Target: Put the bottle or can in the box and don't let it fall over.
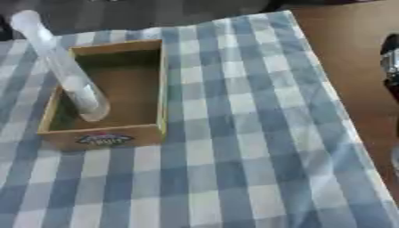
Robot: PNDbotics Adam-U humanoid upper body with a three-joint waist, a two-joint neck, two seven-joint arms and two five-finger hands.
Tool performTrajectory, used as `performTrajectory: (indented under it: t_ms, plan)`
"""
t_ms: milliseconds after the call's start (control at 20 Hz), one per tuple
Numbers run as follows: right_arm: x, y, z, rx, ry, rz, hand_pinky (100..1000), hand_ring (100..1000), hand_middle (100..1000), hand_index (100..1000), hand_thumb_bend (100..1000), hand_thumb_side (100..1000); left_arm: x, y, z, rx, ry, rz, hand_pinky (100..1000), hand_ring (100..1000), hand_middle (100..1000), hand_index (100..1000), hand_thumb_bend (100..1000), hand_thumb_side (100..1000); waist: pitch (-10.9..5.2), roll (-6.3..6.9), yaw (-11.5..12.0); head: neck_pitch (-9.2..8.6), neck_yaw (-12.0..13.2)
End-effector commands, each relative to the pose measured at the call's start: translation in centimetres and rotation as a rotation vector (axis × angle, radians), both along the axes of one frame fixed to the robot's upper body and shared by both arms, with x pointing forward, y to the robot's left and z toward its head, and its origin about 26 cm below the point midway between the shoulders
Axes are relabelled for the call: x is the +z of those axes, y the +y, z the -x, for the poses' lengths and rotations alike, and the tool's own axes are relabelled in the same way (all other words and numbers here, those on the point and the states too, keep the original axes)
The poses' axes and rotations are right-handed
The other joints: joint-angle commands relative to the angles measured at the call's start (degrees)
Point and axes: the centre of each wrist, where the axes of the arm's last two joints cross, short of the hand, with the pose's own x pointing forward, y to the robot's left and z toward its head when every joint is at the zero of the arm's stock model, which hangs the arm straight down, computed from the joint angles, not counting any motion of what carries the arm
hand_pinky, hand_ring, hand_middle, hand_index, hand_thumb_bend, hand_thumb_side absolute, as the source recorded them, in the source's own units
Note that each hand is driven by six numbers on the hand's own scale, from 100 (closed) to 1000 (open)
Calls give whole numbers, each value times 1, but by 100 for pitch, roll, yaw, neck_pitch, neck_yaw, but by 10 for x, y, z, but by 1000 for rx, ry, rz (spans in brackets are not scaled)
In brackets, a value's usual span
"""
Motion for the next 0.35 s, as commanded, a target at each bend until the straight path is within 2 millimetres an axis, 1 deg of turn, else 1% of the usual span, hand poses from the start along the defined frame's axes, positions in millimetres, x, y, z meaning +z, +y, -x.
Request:
performTrajectory:
  t_ms: [50, 100, 150, 250, 300, 350]
  plan:
    - [10, -2, 3, -6, -29, 36, 745, 697, 861, 751, 244, 230, 15, 7, 7, 45, -126, 48, 1000, 1000, 833, 910, 100, 580, -66, -28, 7, -81, -13]
    - [10, -2, 3, -6, -29, 35, 745, 697, 861, 750, 244, 230, 16, 5, 9, 24, -182, 85, 1000, 1000, 805, 887, 100, 641, -65, -29, 6, -83, -10]
    - [10, -2, 3, -6, -30, 35, 745, 697, 861, 751, 244, 230, 15, 4, 10, -1, -230, 128, 1000, 1000, 789, 850, 100, 607, -64, -30, 6, -84, -7]
    - [10, -2, 3, -6, -30, 35, 745, 697, 861, 751, 243, 231, 11, 9, 10, -7, -328, 209, 1000, 1000, 778, 780, 100, 615, -60, -34, 6, -103, -4]
    - [11, -2, 2, -6, -30, 34, 745, 697, 861, 751, 243, 231, 7, 12, 9, 15, -363, 246, 1000, 1000, 812, 750, 100, 578, -58, -38, 4, -111, -6]
    - [11, -2, 2, -6, -31, 33, 745, 697, 861, 751, 243, 231, 3, 14, 8, 45, -392, 286, 1000, 1000, 817, 729, 100, 566, -56, -39, 3, -115, -5]
